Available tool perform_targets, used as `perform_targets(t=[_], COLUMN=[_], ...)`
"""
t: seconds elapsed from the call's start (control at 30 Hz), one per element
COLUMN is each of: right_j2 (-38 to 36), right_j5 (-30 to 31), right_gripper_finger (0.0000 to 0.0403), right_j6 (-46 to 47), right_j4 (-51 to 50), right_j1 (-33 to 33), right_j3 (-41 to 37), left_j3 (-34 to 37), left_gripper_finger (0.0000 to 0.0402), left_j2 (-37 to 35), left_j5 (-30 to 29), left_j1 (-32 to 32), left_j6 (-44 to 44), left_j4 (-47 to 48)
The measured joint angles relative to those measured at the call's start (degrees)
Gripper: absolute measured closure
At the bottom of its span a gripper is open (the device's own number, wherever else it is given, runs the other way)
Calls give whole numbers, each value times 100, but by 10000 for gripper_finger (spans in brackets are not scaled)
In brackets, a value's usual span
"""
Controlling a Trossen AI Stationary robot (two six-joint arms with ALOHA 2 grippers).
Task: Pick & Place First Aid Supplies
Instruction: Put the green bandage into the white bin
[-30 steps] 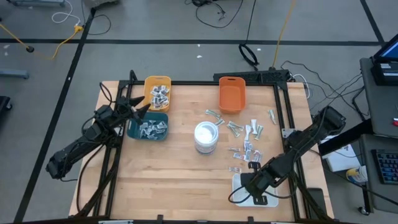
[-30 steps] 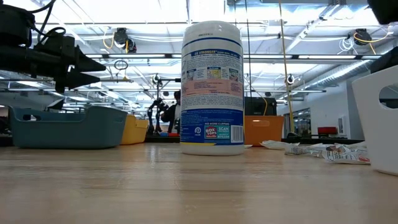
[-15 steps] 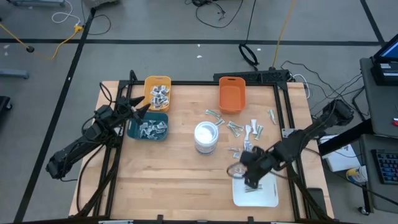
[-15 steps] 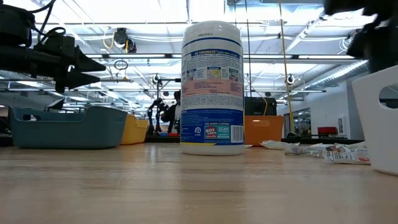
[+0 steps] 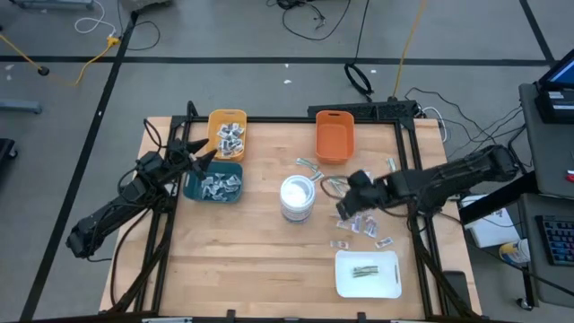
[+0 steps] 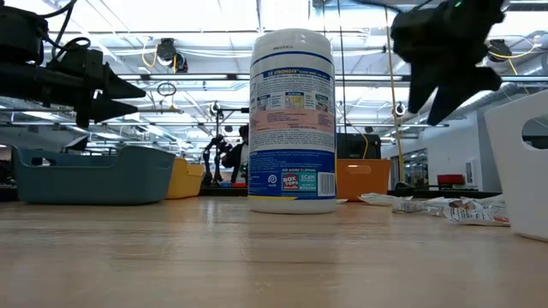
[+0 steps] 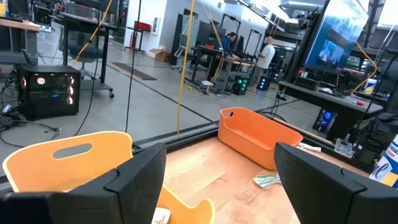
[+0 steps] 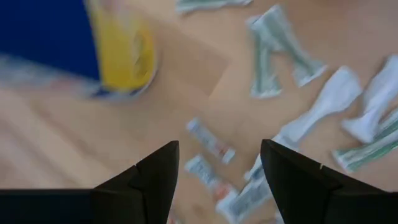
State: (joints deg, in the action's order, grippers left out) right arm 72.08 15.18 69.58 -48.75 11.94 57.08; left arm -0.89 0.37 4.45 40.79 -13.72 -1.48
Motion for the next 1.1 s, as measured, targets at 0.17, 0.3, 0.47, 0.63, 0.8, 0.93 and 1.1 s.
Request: perform_targets(t=[0.17, 0.3, 0.47, 0.63, 0.8, 0.93, 1.1], right_j2=[4, 4, 4, 134, 377, 599, 1039], right_j5=[-31, -120, -177, -203, -483, -538, -669], right_gripper_finger=[183, 183, 183, 183, 183, 183, 183], right_j6=[-358, -523, -1062, -1496, -2000, -2090, -2204], right_j4=[-219, -780, -1475, -1740, -1801, -1885, -2061], right_j1=[-1059, -2072, -3305, -4304, -5060, -5511, -5977], right_j3=[0, 0, 0, 0, 0, 4, -49], left_j3=[0, 0, 0, 0, 0, 0, 0], left_gripper_finger=[101, 101, 100, 101, 101, 96, 87], left_j2=[1, 1, 1, -1, 0, 1, 1], left_j5=[0, 0, 0, 0, 0, 0, -1], left_j1=[-1, 1, 1, 1, 1, 1, 1], left_j6=[0, 0, 0, 0, 0, 0, 0], left_j4=[-2, -2, -2, -2, -2, -2, -2])
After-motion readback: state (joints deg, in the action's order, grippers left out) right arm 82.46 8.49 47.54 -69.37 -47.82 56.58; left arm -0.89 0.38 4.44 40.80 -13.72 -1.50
